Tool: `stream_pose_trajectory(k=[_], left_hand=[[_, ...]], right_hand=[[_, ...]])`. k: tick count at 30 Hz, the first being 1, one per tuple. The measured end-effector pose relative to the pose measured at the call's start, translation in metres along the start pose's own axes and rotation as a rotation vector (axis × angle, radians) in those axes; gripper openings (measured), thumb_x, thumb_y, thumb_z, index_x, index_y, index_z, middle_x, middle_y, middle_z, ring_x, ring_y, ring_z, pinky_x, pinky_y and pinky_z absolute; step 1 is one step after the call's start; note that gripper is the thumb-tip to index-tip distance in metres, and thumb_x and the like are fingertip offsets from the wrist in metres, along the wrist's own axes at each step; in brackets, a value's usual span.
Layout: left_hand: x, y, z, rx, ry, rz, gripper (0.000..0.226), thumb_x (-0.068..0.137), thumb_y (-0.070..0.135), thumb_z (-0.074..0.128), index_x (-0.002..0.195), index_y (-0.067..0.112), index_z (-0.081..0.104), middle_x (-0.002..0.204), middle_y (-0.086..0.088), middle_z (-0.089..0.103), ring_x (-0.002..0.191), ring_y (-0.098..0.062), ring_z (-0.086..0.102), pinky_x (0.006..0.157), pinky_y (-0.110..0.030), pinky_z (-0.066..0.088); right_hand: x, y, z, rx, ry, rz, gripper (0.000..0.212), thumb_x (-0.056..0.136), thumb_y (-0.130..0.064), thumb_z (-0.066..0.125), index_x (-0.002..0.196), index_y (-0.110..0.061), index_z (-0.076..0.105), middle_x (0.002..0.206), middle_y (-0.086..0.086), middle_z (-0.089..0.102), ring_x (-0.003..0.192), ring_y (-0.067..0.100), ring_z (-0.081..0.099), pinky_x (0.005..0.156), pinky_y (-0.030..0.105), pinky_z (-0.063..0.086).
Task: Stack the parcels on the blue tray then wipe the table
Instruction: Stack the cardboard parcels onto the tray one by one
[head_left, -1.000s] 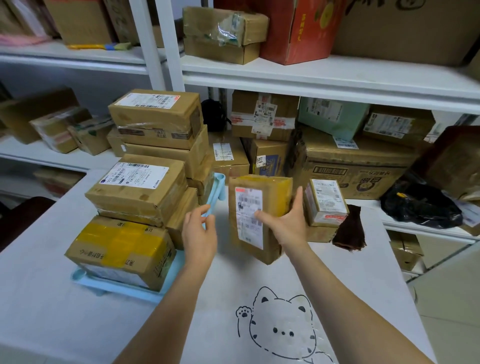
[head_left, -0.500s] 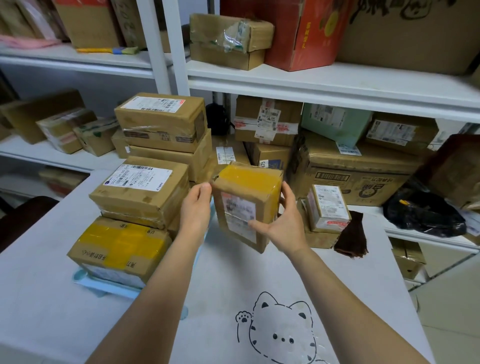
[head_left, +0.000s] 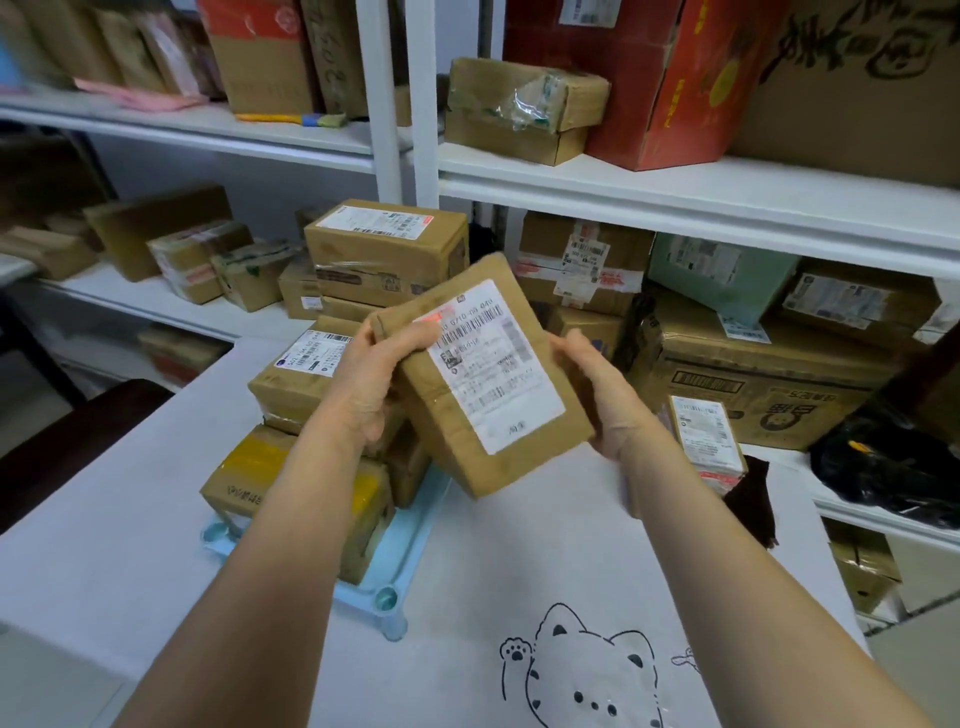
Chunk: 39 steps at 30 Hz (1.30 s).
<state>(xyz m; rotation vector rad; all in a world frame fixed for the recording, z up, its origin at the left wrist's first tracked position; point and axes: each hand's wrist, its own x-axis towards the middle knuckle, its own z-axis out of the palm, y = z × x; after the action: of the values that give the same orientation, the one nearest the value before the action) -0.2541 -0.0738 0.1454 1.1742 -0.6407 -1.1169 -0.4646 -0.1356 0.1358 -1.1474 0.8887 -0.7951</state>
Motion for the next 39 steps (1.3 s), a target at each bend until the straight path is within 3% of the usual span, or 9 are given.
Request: stream_pose_trajectory(k=[3, 7, 12, 14, 18, 24, 29, 34, 39], left_hand=[[0.005, 0.013, -0.02, 0.008, 0.182, -0.048, 0.064, 0.066, 0.044, 0.078, 0.123, 0.025, 0.056, 0.109, 0.0, 0.07, 0.098, -0.02, 0.065, 0.076, -0.04, 0.055], [0.005, 0.027, -0.045, -0.038, 0.317, -0.101, 0.079, 0.062, 0.055, 0.076, 0.13, 0.03, 0.048, 0.12, 0.003, 0.062, 0.097, -0.022, 0.063, 0.07, -0.046, 0.057], [0.01, 0.036, -0.066, 0.054, 0.54, -0.073, 0.106, 0.052, 0.076, 0.064, 0.142, 0.033, 0.027, 0.14, -0.004, 0.041, 0.122, -0.032, 0.048, 0.089, -0.057, 0.05], [0.015, 0.038, -0.072, 0.214, 0.598, -0.034, 0.101, 0.061, 0.079, 0.051, 0.145, 0.028, 0.027, 0.146, -0.007, 0.034, 0.128, -0.033, 0.041, 0.098, -0.055, 0.044], [0.025, 0.04, -0.085, 0.365, 0.593, -0.025, 0.097, 0.068, 0.08, 0.04, 0.142, 0.017, 0.037, 0.143, -0.008, 0.044, 0.129, -0.03, 0.041, 0.105, -0.052, 0.037], [0.046, 0.038, -0.093, 0.421, 0.638, 0.021, 0.071, 0.09, 0.061, 0.04, 0.141, 0.011, 0.035, 0.142, -0.011, 0.044, 0.128, -0.031, 0.042, 0.102, -0.043, 0.037], [0.053, 0.037, -0.097, 0.442, 0.663, 0.038, 0.065, 0.093, 0.058, 0.039, 0.139, 0.013, 0.033, 0.139, -0.011, 0.046, 0.124, -0.029, 0.046, 0.098, -0.04, 0.041], [0.058, 0.034, -0.097, 0.453, 0.623, 0.068, 0.064, 0.093, 0.058, 0.035, 0.139, 0.014, 0.033, 0.138, -0.01, 0.046, 0.124, -0.027, 0.046, 0.095, -0.037, 0.041], [0.06, 0.034, -0.095, 0.417, 0.63, 0.102, 0.067, 0.092, 0.059, 0.039, 0.141, 0.015, 0.031, 0.142, -0.007, 0.043, 0.131, -0.027, 0.041, 0.103, -0.04, 0.038]], right_hand=[[0.007, 0.006, 0.004, 0.022, 0.057, 0.027, 0.054, 0.088, -0.064, 0.038, 0.114, -0.024, 0.064, 0.111, 0.004, 0.066, 0.104, 0.024, 0.062, 0.098, 0.051, 0.043], [0.015, 0.009, 0.037, 0.039, -0.007, 0.032, 0.05, 0.086, -0.05, 0.057, 0.125, -0.018, 0.054, 0.106, 0.006, 0.063, 0.096, 0.025, 0.064, 0.088, 0.044, 0.051], [0.035, 0.006, 0.087, -0.114, 0.093, 0.012, 0.048, 0.086, -0.045, 0.063, 0.12, -0.014, 0.049, 0.111, 0.004, 0.062, 0.097, 0.02, 0.062, 0.078, 0.031, 0.054], [0.046, 0.006, 0.101, -0.171, 0.111, 0.021, 0.054, 0.085, -0.054, 0.059, 0.122, -0.016, 0.051, 0.116, 0.003, 0.063, 0.103, 0.02, 0.062, 0.086, 0.034, 0.053], [0.063, 0.005, 0.121, -0.227, 0.147, 0.044, 0.059, 0.087, -0.06, 0.051, 0.131, -0.02, 0.049, 0.121, 0.001, 0.062, 0.11, 0.02, 0.058, 0.101, 0.04, 0.045], [0.071, 0.002, 0.143, -0.201, 0.164, 0.075, 0.043, 0.092, -0.049, 0.049, 0.125, -0.022, 0.054, 0.116, -0.002, 0.061, 0.094, 0.013, 0.053, 0.082, 0.028, 0.036], [0.081, 0.005, 0.151, -0.236, 0.174, 0.106, 0.047, 0.09, -0.051, 0.048, 0.129, -0.025, 0.052, 0.123, -0.002, 0.057, 0.103, 0.016, 0.049, 0.087, 0.031, 0.034], [0.087, 0.008, 0.158, -0.23, 0.216, 0.115, 0.053, 0.086, -0.054, 0.048, 0.13, -0.025, 0.052, 0.124, -0.001, 0.059, 0.11, 0.02, 0.054, 0.087, 0.034, 0.038], [0.087, 0.01, 0.157, -0.174, 0.231, 0.119, 0.051, 0.088, -0.056, 0.045, 0.126, -0.024, 0.055, 0.119, -0.002, 0.063, 0.106, 0.017, 0.058, 0.091, 0.034, 0.044]])
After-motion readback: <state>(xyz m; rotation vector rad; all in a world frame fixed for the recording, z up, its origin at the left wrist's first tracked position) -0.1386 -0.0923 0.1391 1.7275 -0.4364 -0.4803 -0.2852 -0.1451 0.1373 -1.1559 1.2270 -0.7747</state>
